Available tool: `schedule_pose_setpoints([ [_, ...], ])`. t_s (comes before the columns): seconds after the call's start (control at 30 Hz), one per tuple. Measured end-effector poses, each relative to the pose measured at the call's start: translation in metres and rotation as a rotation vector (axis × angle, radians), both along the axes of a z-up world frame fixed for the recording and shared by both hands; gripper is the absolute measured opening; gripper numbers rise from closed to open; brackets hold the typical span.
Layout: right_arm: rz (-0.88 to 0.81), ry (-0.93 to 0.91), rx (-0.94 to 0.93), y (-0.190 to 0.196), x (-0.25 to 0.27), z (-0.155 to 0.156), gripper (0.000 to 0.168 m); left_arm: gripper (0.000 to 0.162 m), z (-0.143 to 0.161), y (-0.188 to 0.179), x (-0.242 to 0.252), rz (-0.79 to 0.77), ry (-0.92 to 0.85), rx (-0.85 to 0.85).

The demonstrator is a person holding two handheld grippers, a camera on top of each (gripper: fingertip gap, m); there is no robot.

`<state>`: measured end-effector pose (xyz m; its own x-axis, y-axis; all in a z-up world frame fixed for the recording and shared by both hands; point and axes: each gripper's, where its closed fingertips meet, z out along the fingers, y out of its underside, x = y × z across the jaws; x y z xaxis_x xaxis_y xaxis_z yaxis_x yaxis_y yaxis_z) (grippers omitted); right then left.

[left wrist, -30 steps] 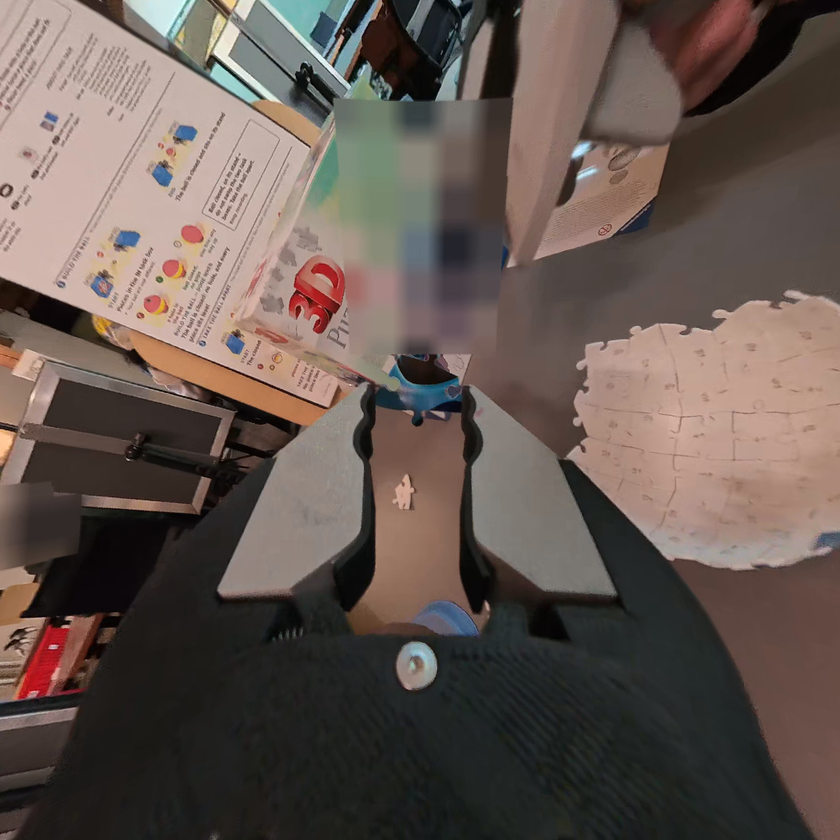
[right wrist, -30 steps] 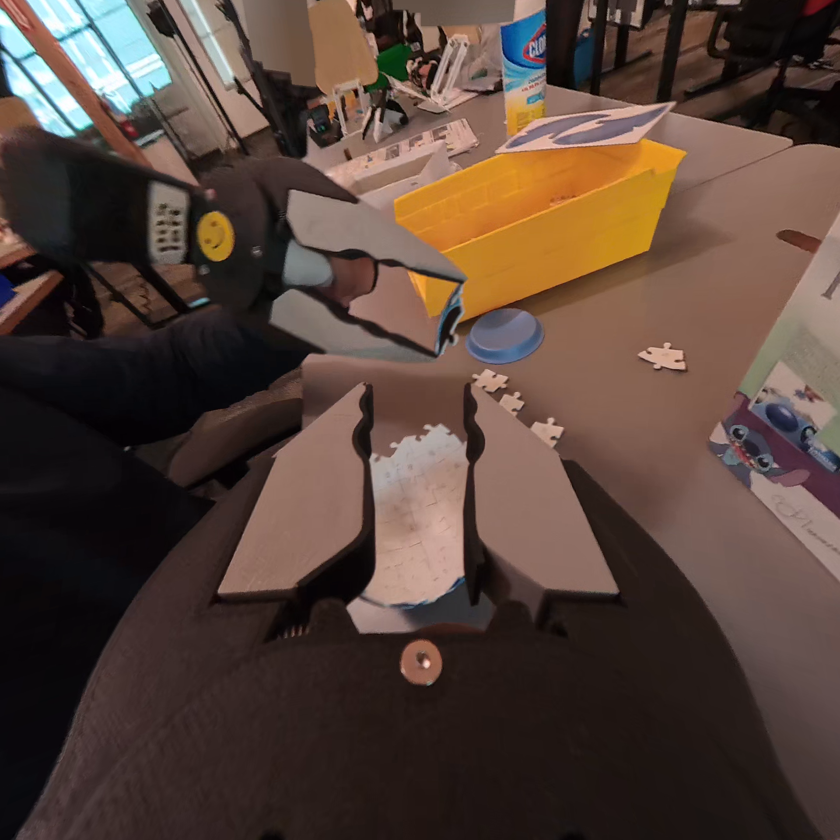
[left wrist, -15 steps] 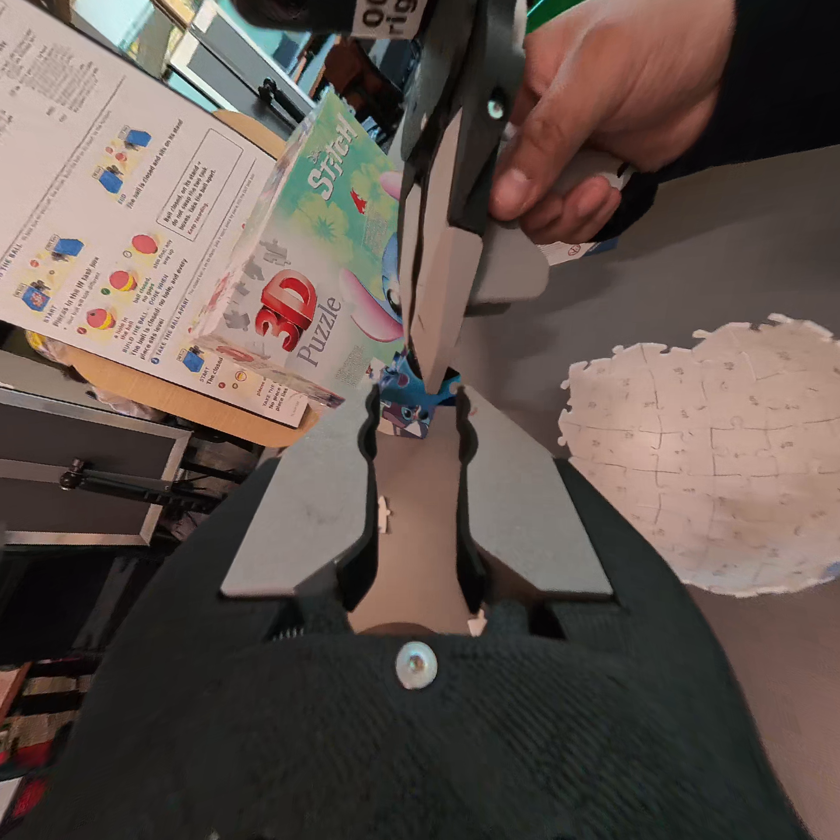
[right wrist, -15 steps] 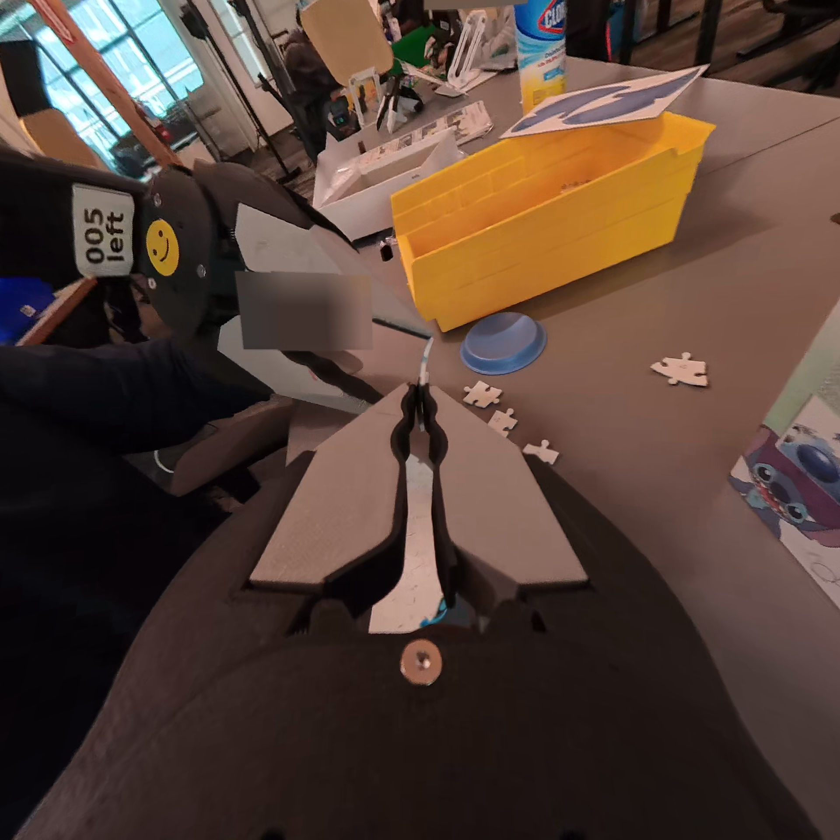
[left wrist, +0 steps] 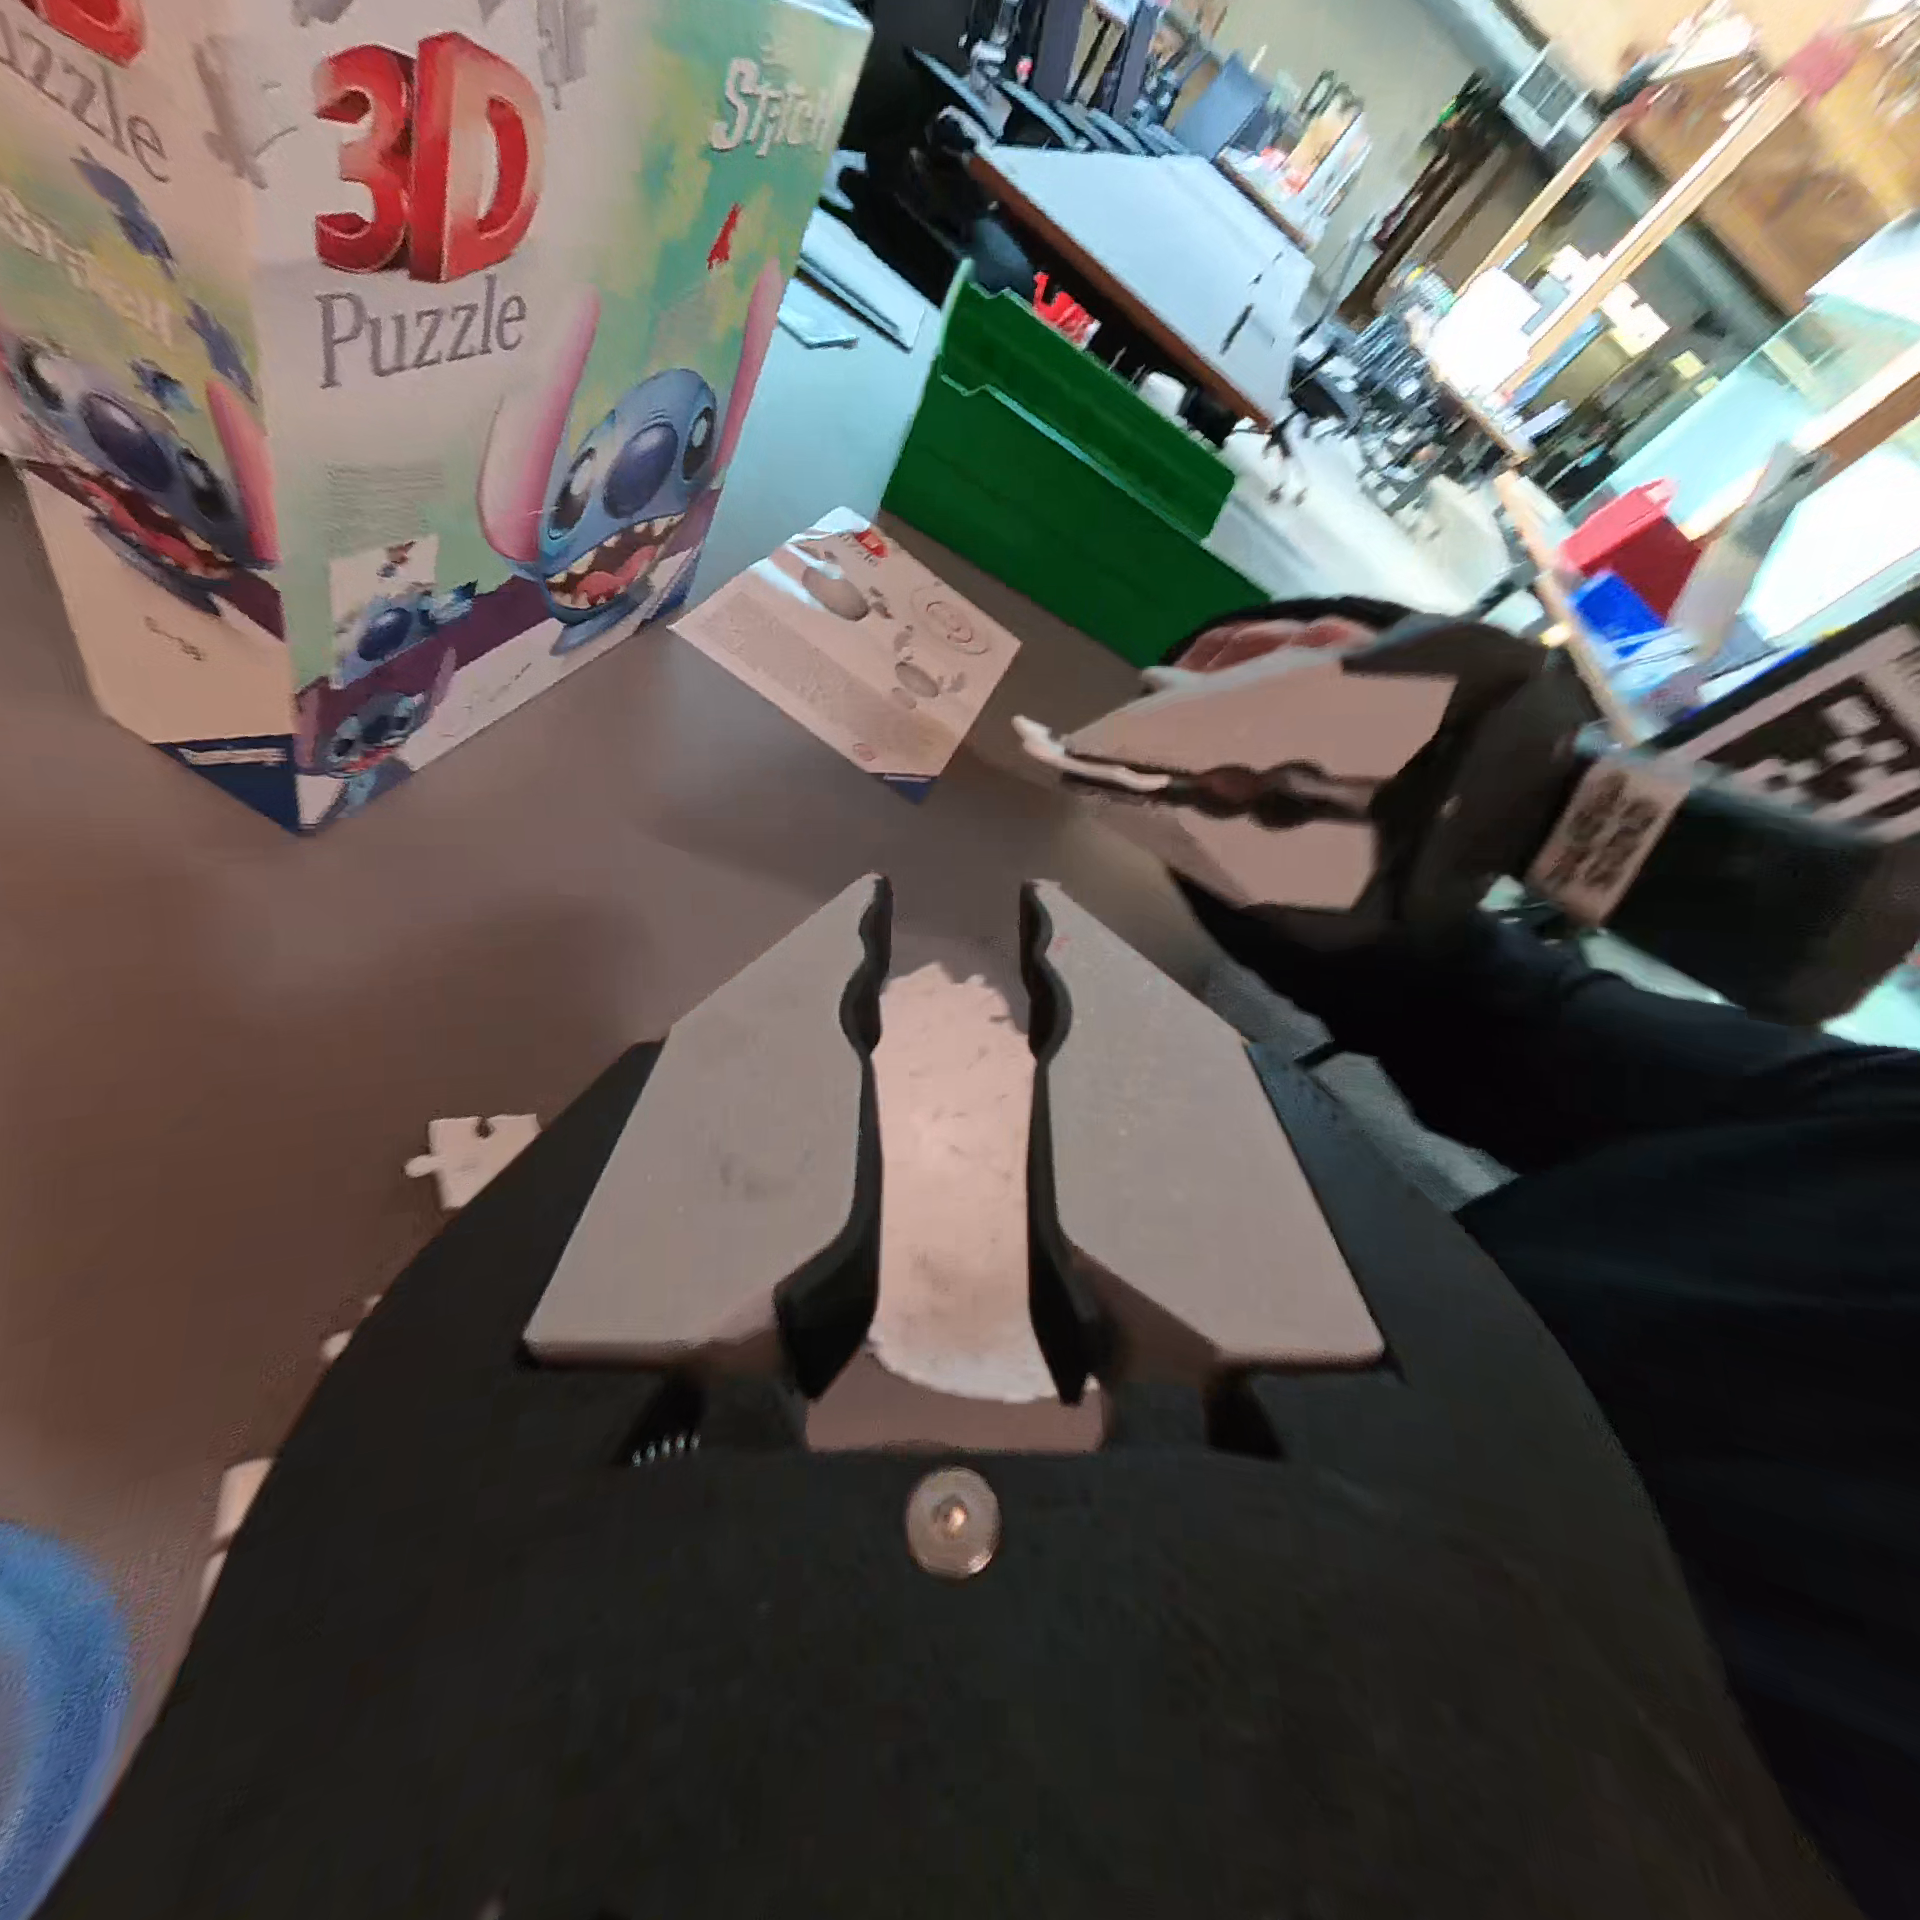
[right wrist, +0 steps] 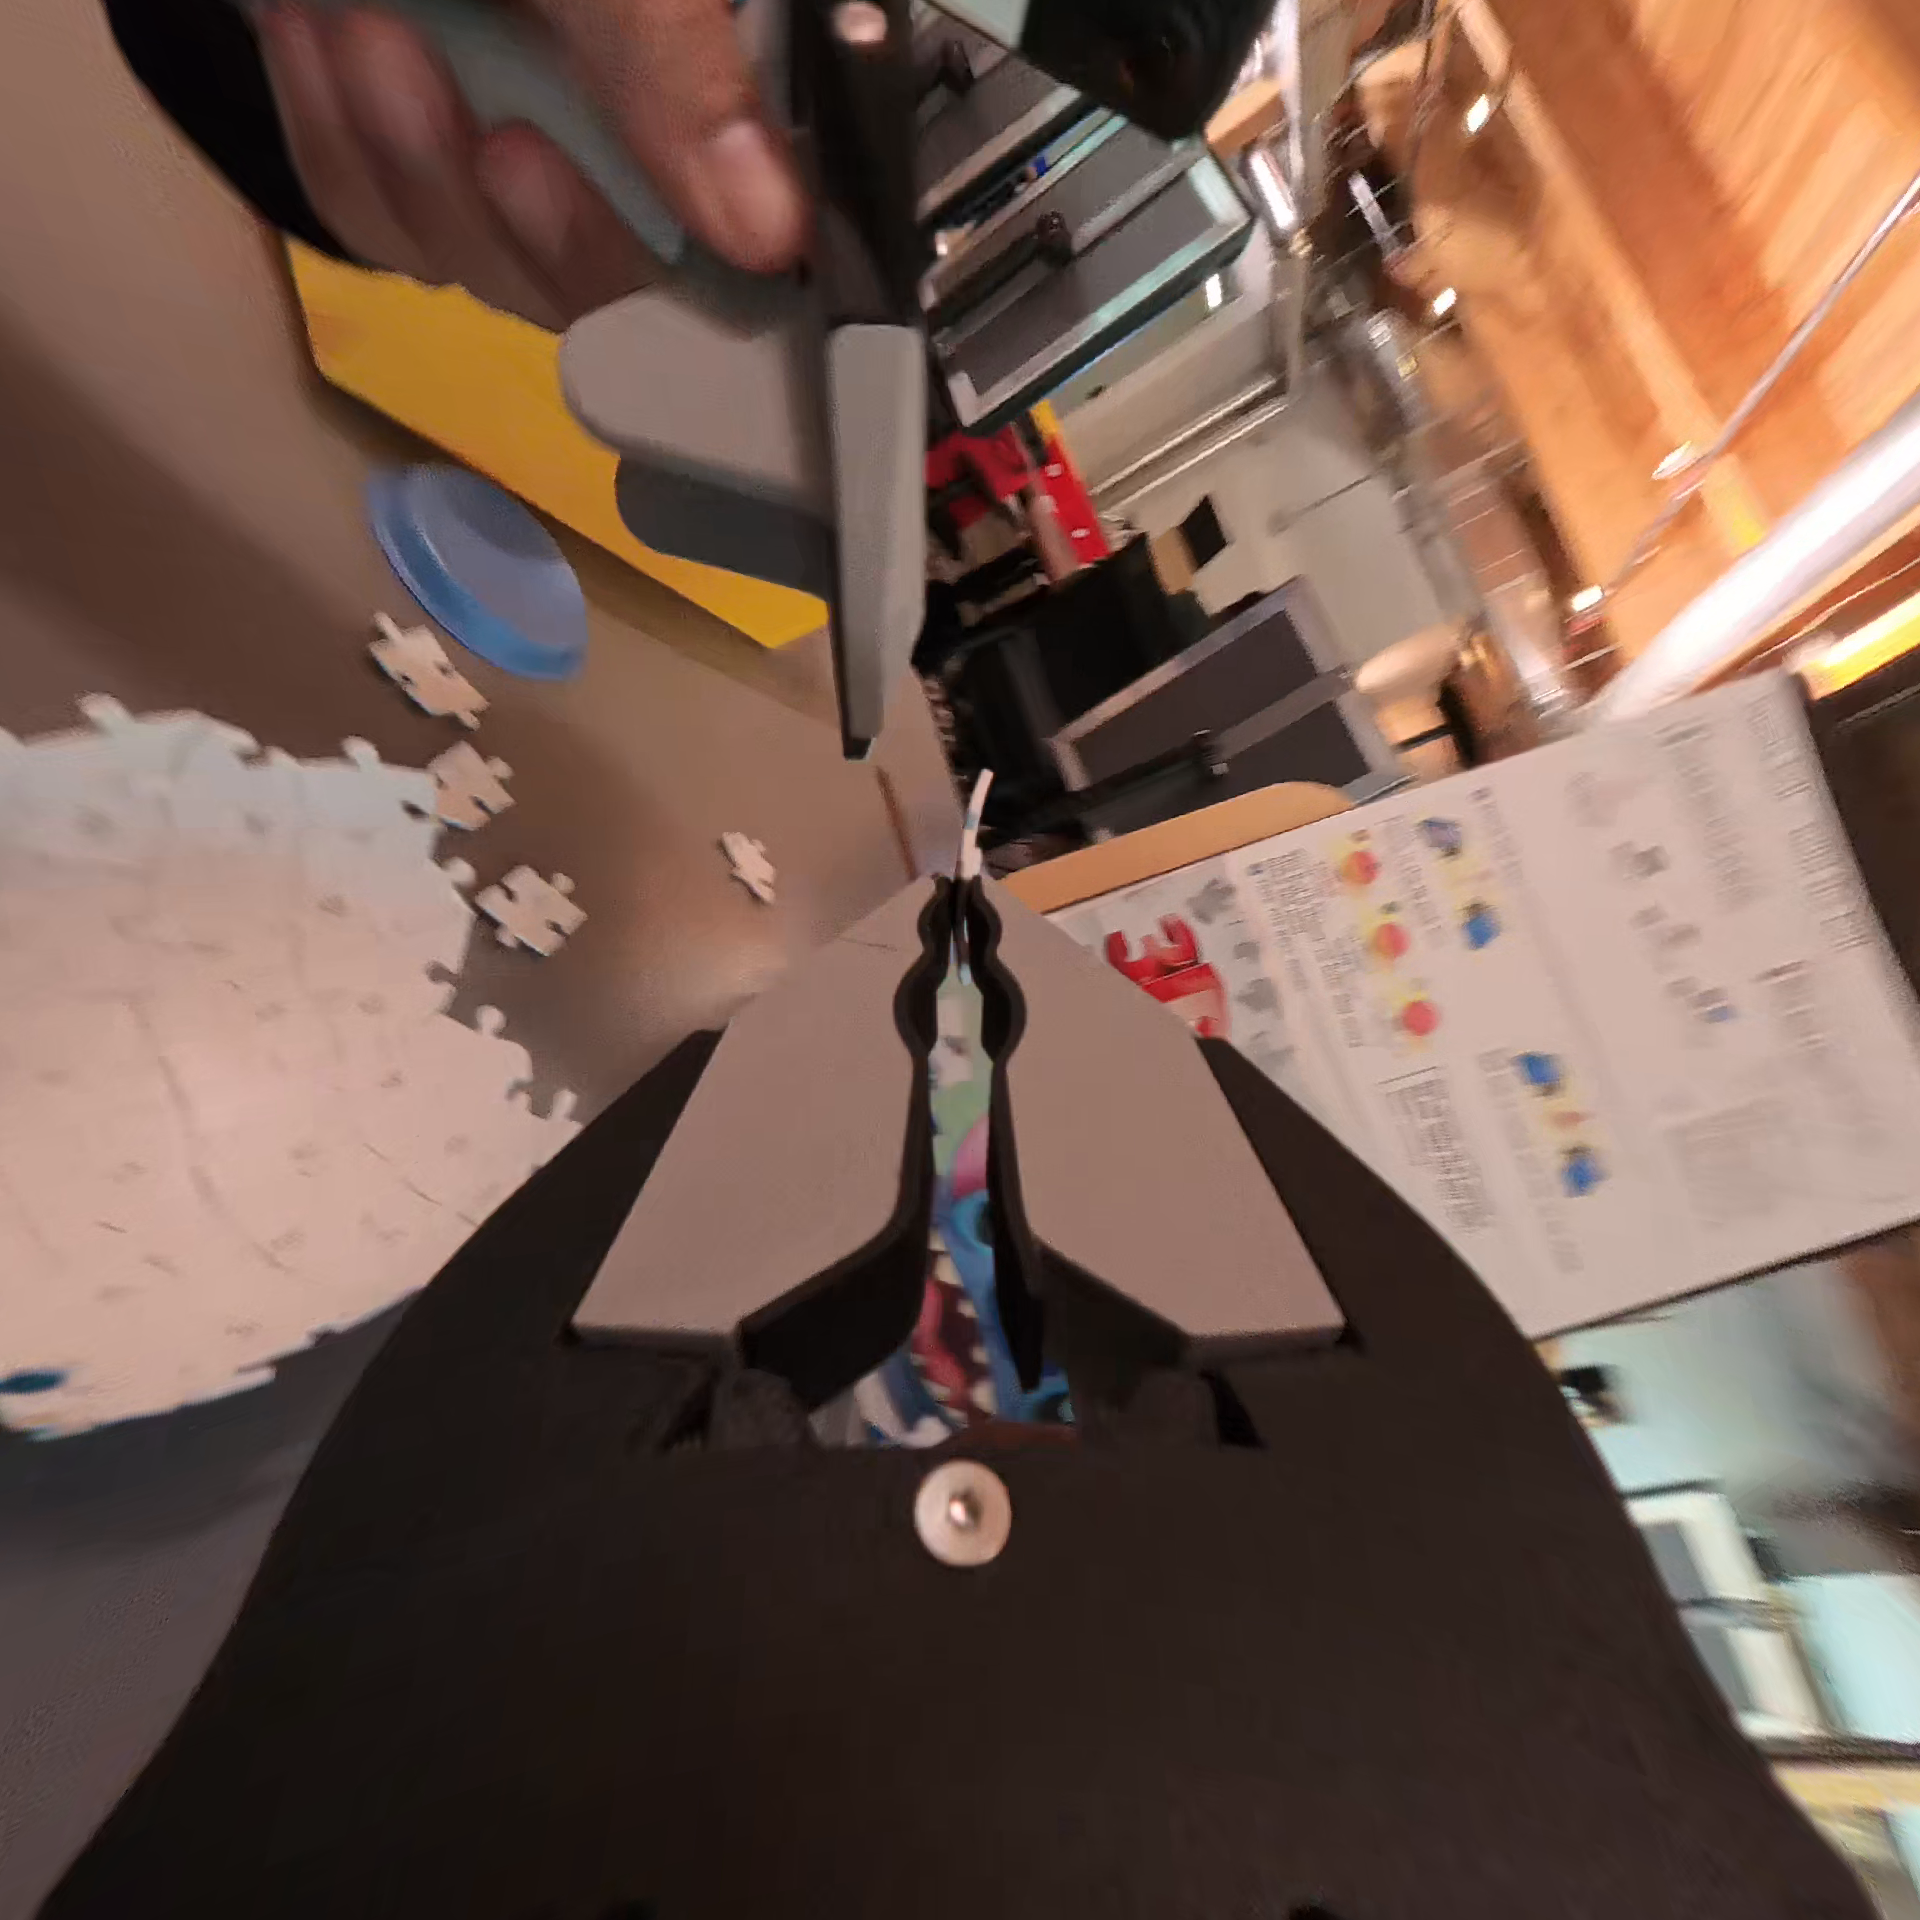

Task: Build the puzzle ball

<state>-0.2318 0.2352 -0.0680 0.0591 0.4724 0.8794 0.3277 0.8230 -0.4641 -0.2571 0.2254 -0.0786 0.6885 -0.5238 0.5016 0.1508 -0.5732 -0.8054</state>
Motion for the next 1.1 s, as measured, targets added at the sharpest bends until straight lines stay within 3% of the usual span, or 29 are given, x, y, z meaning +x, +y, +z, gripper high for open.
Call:
schedule_pose_setpoints([
  [0.1, -0.045, -0.014, 0.171, 0.001, 0.002, -0.007, 0.0, 0.023, 0.007, -0.003, 0.018, -0.064, -0.107, -0.037],
  [0.27, -0.076, -0.005, 0.331, -0.001, 0.003, -0.009, 0.0, 0.025, 0.003, 0.002, 0.031, -0.078, -0.111, -0.069],
  [0.57, -0.097, 0.001, 0.417, -0.001, -0.001, -0.015, 0.001, 0.007, -0.003, 0.005, 0.033, -0.088, -0.063, -0.061],
  [0.67, -0.067, 0.058, 0.365, -0.003, -0.002, -0.014, 0.012, 0.0, -0.002, 0.007, 0.029, -0.077, -0.063, -0.045],
  [0.77, 0.001, 0.091, 0.179, -0.006, 0.001, -0.02, 0.006, 0.0, -0.003, 0.008, 0.023, -0.072, -0.032, -0.032],
  [0.87, 0.07, 0.011, -0.172, -0.001, 0.007, -0.039, 0.0, 0.0, -0.006, 0.006, 0.019, -0.069, 0.014, -0.023],
  [0.97, 0.113, -0.107, -0.561, 0.007, 0.016, -0.061, 0.008, 0.0, 0.001, 0.007, 0.016, -0.059, 0.01, 0.007],
  [1.1, 0.194, -0.193, -1.044, 0.01, 0.025, -0.066, 0.032, 0.0, -0.002, 0.008, 0.014, -0.077, 0.092, 0.036],
])
